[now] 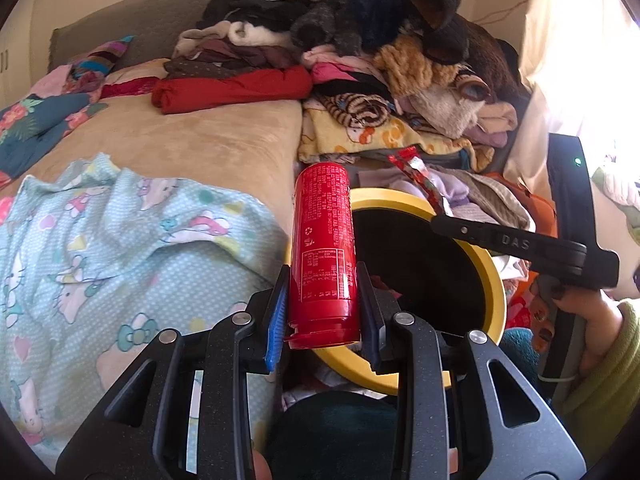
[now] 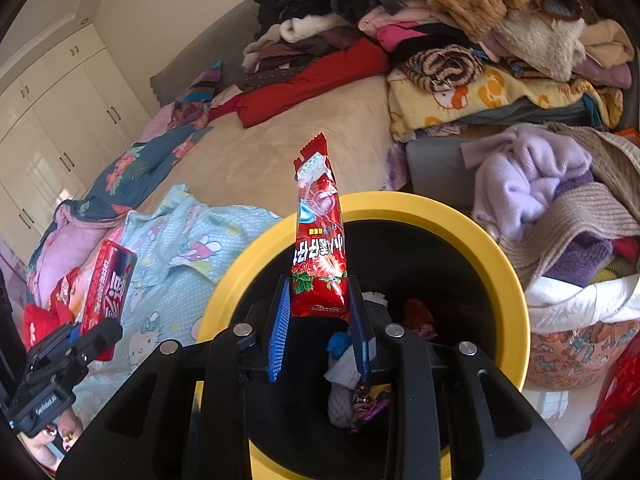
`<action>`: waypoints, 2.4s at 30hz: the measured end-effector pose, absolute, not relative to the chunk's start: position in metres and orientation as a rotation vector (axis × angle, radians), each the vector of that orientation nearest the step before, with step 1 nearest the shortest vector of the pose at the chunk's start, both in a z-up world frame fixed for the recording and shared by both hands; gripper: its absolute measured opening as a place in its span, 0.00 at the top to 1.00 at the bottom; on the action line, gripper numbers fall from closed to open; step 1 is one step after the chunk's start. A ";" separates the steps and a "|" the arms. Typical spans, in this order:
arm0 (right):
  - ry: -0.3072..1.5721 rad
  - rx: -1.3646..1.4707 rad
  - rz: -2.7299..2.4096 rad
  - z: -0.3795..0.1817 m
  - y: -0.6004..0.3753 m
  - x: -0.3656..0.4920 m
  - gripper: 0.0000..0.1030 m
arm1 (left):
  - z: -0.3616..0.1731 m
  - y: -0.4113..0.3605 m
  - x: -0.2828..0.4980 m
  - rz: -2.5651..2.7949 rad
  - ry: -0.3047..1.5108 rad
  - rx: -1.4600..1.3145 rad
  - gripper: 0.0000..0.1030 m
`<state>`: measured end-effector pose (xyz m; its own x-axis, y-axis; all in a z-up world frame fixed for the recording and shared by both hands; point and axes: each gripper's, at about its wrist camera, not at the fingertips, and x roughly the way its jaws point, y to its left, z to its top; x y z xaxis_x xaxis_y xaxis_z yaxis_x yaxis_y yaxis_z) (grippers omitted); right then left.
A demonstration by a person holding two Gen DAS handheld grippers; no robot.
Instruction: Collect trash
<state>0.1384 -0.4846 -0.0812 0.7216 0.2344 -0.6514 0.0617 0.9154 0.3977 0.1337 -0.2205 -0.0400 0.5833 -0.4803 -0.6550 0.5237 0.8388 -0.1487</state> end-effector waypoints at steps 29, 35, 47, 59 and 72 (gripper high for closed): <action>0.815 0.466 0.066 -0.099 -0.520 0.136 0.73 | -0.088 -0.299 0.124 -0.726 0.886 0.175 0.77; 0.818 0.472 0.065 -0.100 -0.521 0.136 0.72 | -0.092 -0.306 0.130 -0.718 0.906 0.186 0.77; 0.796 0.488 0.049 -0.095 -0.528 0.133 0.60 | -0.088 -0.308 0.136 -0.690 0.894 0.168 0.45; 0.745 0.389 0.056 -0.063 -0.511 0.119 0.23 | -0.070 -0.255 0.140 -0.523 0.841 0.071 0.10; 0.669 0.273 0.163 -0.043 -0.434 0.109 0.06 | -0.042 -0.168 0.132 -0.303 0.752 -0.022 0.10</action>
<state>0.1089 -0.4342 -0.0433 0.7738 0.2354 -0.5880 -0.0613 0.9519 0.3003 0.1324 -0.1682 -0.0416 0.6885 -0.2789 -0.6694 0.2635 0.9562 -0.1274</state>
